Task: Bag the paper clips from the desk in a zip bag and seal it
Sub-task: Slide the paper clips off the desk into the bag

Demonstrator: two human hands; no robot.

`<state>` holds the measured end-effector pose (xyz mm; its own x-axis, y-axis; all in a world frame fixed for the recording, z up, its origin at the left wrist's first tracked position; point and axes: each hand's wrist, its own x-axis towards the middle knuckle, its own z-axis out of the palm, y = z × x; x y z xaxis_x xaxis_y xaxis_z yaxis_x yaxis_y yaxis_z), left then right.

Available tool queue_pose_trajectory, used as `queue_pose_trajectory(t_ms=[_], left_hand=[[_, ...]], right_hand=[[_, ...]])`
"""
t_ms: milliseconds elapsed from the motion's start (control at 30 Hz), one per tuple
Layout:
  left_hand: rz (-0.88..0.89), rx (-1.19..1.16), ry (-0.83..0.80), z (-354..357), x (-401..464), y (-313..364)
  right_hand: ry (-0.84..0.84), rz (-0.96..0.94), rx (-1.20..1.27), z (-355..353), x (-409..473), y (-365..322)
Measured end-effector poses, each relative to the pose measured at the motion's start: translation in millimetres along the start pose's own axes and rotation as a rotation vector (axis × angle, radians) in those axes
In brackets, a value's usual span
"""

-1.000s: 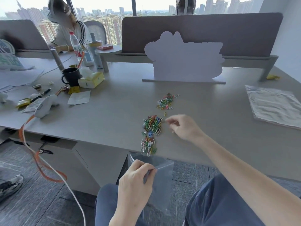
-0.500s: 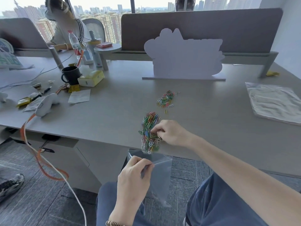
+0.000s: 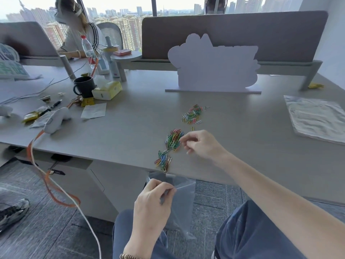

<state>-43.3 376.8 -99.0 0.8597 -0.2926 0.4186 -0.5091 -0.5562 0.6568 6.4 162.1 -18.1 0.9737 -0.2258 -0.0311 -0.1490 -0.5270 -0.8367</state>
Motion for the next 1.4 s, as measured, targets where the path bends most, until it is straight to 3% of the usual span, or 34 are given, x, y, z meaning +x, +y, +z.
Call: queue_pose_trajectory(t_ms=[100, 333, 800, 1033, 1167, 1267, 1400], left_hand=[[0.001, 0.006, -0.012, 0, -1, -2], [0.008, 0.028, -0.012, -5, 3, -6], [0.005, 0.051, -0.013, -15, 14, -14], [0.016, 0.039, 0.016, -21, 13, -15], [-0.012, 0.057, 0.005, -21, 12, -15], [-0.025, 0.060, -0.005, -20, 11, -16], [-0.048, 0.063, -0.010, -21, 11, -17]], right_hand=[[0.066, 0.013, -0.202, -6, 26, 1], [-0.033, 0.042, -0.426, 5, 69, -9], [-0.295, -0.112, -0.246, 33, 0, -19], [-0.413, -0.013, 0.107, 34, -22, -24], [-0.214, 0.018, 0.110, 24, 4, -21], [-0.055, 0.034, -0.044, 17, 33, -15], [-0.025, 0.030, -0.288, 17, 62, -19]])
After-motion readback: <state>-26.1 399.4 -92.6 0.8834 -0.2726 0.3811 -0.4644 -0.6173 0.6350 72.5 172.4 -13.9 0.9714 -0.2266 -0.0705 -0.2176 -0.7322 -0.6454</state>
